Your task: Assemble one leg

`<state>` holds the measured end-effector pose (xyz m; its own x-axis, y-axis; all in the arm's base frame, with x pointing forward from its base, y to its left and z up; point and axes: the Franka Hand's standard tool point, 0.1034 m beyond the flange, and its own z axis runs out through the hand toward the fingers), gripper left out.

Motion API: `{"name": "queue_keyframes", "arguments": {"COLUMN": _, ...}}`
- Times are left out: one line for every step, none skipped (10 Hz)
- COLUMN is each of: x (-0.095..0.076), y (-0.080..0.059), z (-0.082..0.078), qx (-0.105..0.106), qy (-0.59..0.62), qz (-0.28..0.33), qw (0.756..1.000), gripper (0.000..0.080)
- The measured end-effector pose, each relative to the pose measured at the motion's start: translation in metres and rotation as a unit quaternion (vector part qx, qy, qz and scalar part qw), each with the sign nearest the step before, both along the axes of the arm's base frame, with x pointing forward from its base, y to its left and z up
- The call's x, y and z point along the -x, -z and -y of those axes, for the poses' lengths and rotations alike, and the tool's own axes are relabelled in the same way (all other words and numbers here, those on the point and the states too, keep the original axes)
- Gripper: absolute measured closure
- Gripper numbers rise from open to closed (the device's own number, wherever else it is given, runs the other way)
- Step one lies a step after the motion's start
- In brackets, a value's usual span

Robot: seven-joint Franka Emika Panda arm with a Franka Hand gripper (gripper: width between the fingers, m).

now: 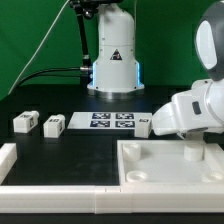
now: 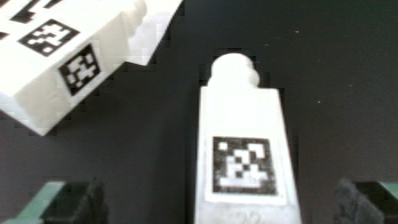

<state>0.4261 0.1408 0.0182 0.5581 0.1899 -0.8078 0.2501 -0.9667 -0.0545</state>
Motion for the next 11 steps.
{"name": "queue_keyframes", "arguments": {"x": 0.004, "y": 0.004, "z": 0.0, "qx": 0.0, "qy": -0.001, "qz": 0.0, "qw": 1.0, "gripper": 0.015}}
{"name": "queue_keyframes", "arguments": {"x": 0.008, "y": 0.006, "z": 0.0, "qx": 0.0, "qy": -0.001, "qz": -0.002, "qw": 1.0, "gripper": 0.015}}
{"name": "queue_keyframes", "arguments": {"x": 0.011, "y": 0.007, "z": -0.001, "qx": 0.0, "qy": -0.002, "qz": -0.004, "qw": 1.0, "gripper": 0.015}}
{"name": "queue_keyframes", "arguments": {"x": 0.012, "y": 0.008, "z": 0.0, "qx": -0.001, "qy": -0.003, "qz": -0.005, "qw": 1.0, "gripper": 0.015}}
{"name": "queue_keyframes", "arguments": {"x": 0.014, "y": 0.01, "z": 0.001, "qx": -0.001, "qy": -0.003, "qz": -0.004, "qw": 1.0, "gripper": 0.015}}
{"name": "queue_keyframes", "arguments": {"x": 0.015, "y": 0.011, "z": 0.002, "qx": 0.001, "qy": -0.002, "qz": -0.004, "qw": 1.0, "gripper": 0.0171}}
{"name": "queue_keyframes", "arguments": {"x": 0.016, "y": 0.011, "z": 0.002, "qx": 0.001, "qy": -0.003, "qz": -0.005, "qw": 1.0, "gripper": 0.0348}}
{"name": "queue_keyframes", "arguments": {"x": 0.016, "y": 0.012, "z": 0.002, "qx": 0.001, "qy": -0.002, "qz": -0.005, "qw": 1.0, "gripper": 0.0348}}
{"name": "queue_keyframes", "arguments": {"x": 0.016, "y": 0.012, "z": 0.002, "qx": 0.001, "qy": -0.002, "qz": -0.005, "qw": 1.0, "gripper": 0.0518}}
{"name": "queue_keyframes", "arguments": {"x": 0.016, "y": 0.012, "z": 0.002, "qx": 0.001, "qy": -0.002, "qz": -0.005, "qw": 1.0, "gripper": 0.0514}}
{"name": "queue_keyframes", "arguments": {"x": 0.016, "y": 0.012, "z": 0.002, "qx": 0.001, "qy": -0.002, "qz": -0.005, "qw": 1.0, "gripper": 0.0514}}
